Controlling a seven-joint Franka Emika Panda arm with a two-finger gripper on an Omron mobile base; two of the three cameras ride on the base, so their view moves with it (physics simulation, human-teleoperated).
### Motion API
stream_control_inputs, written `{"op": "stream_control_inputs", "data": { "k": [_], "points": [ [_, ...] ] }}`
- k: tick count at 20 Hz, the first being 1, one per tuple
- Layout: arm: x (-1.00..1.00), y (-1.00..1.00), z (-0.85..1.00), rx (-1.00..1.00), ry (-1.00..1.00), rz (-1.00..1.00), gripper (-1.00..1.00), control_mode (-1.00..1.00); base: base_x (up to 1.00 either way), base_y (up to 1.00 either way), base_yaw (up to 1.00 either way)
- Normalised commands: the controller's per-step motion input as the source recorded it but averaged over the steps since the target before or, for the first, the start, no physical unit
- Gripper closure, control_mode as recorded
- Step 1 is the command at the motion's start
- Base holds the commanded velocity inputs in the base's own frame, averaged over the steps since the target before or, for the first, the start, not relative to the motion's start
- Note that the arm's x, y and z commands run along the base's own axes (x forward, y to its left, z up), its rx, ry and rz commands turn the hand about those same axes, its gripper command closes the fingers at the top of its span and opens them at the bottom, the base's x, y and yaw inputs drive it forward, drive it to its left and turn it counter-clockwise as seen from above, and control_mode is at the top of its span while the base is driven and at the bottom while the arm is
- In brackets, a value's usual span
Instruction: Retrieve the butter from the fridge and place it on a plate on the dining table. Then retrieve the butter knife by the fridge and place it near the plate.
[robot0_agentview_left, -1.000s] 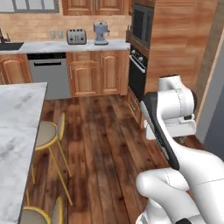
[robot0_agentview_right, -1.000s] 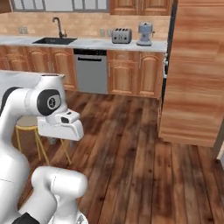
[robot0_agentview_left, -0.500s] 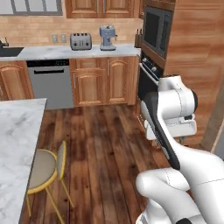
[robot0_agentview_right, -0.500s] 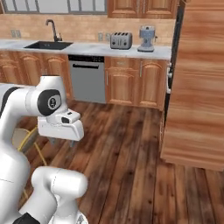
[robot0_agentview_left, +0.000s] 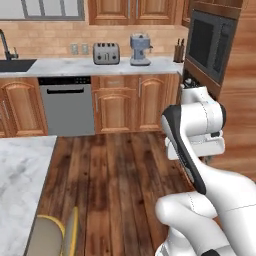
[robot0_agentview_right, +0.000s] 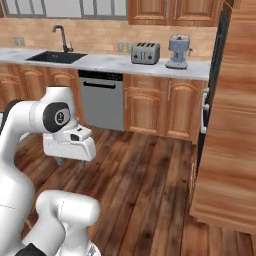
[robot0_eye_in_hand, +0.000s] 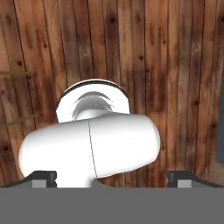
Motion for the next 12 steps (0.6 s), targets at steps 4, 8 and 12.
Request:
{"op": "stream_control_inputs", "data": {
  "k": [4, 8, 12],
  "points": [
    [0.00, 0.00, 0.00, 0.00, 0.00, 0.00, -1.00, 1.00, 1.00, 0.00, 0.13],
    [0.00, 0.00, 0.00, 0.00, 0.00, 0.00, -1.00, 1.00, 1.00, 0.00, 0.23],
    [0.00, 0.00, 0.00, 0.00, 0.00, 0.00, -1.00, 1.00, 1.00, 0.00, 0.26]
  ]
}}
